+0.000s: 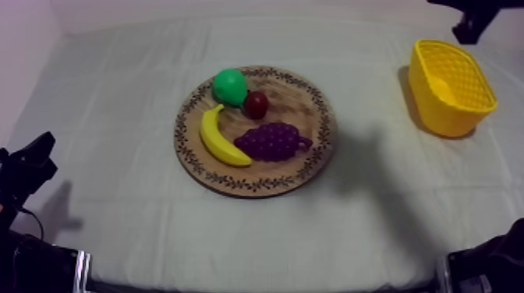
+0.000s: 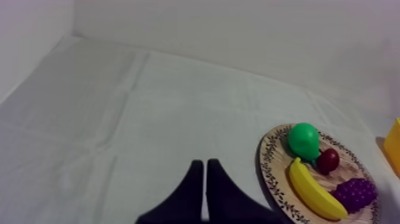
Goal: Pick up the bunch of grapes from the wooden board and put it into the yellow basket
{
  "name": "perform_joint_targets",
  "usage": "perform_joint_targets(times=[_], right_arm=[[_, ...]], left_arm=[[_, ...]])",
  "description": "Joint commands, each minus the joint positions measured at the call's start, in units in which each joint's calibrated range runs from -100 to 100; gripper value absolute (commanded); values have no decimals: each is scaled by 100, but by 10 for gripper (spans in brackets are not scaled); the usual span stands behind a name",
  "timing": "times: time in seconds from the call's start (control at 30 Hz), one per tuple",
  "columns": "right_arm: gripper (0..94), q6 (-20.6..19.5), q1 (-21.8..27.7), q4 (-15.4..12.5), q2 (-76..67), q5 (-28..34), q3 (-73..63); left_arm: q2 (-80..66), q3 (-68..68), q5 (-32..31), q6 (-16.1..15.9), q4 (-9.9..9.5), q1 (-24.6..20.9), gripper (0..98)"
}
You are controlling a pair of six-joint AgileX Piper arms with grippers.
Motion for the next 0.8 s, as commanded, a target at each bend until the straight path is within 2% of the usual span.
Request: perform_joint_targets(times=[0.0, 0.57, 0.77], right_arm=[[8, -37, -231, 64, 586, 608, -800], [8, 15, -1151, 482, 2921, 2674, -2656], [8, -10, -1412, 506, 3633, 2938, -2978]], left_arm=[[0, -3, -3, -1, -3, 0, 1], [0, -3, -3, -1, -3, 0, 1], [0, -3, -3, -1, -3, 0, 1]])
